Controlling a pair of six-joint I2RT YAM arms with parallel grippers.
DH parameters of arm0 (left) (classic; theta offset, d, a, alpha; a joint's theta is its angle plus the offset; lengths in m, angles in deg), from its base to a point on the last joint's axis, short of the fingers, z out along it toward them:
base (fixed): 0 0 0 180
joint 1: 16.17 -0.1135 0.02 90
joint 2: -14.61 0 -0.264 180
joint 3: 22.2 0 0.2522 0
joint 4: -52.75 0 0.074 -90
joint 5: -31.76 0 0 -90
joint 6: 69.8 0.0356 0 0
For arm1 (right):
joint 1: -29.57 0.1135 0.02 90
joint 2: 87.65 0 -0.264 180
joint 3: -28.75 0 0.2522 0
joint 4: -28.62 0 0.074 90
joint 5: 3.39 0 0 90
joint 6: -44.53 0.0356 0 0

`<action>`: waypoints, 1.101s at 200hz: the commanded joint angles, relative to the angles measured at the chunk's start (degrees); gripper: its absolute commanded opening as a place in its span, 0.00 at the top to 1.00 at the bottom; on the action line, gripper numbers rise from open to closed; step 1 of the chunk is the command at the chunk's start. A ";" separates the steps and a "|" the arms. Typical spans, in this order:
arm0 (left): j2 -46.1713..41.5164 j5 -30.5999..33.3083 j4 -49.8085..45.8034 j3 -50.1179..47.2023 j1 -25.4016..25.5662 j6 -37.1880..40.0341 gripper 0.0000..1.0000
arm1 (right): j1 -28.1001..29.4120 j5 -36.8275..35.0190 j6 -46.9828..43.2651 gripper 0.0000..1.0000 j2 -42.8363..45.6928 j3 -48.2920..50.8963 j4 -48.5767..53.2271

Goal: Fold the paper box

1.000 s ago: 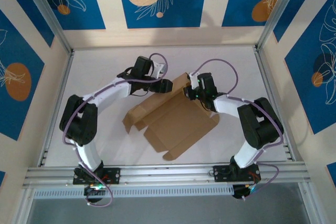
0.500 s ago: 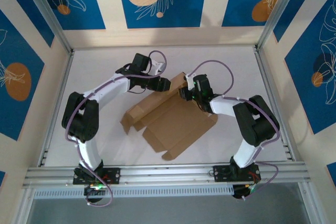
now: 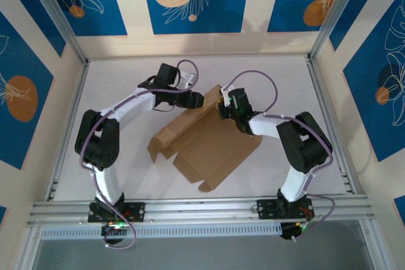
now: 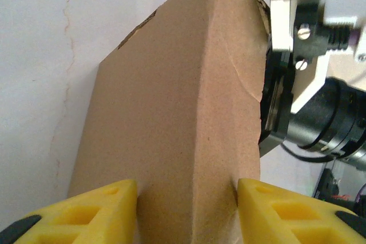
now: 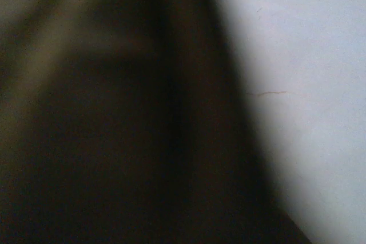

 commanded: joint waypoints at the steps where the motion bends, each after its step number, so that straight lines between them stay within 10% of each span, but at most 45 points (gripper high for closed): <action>1: 1.85 -3.67 2.46 -2.08 0.10 -3.77 0.53 | 3.33 -6.22 -0.15 0.89 -2.34 -1.70 3.83; 87: 2.17 -9.39 19.41 -8.41 0.11 -20.26 0.56 | 9.23 -22.68 3.63 0.94 -6.18 -6.62 5.08; 138: -0.13 -0.16 7.19 -5.10 -0.74 -11.42 0.54 | 4.87 -13.48 6.96 0.45 2.57 -2.47 8.94; 151: -1.32 2.48 5.19 -4.38 -1.26 -9.56 0.54 | 3.65 -9.44 6.85 0.19 5.81 0.13 7.72; 220: -6.80 5.81 0.37 -0.28 -2.61 -4.77 0.41 | 2.63 -0.76 3.27 0.21 18.48 6.86 11.30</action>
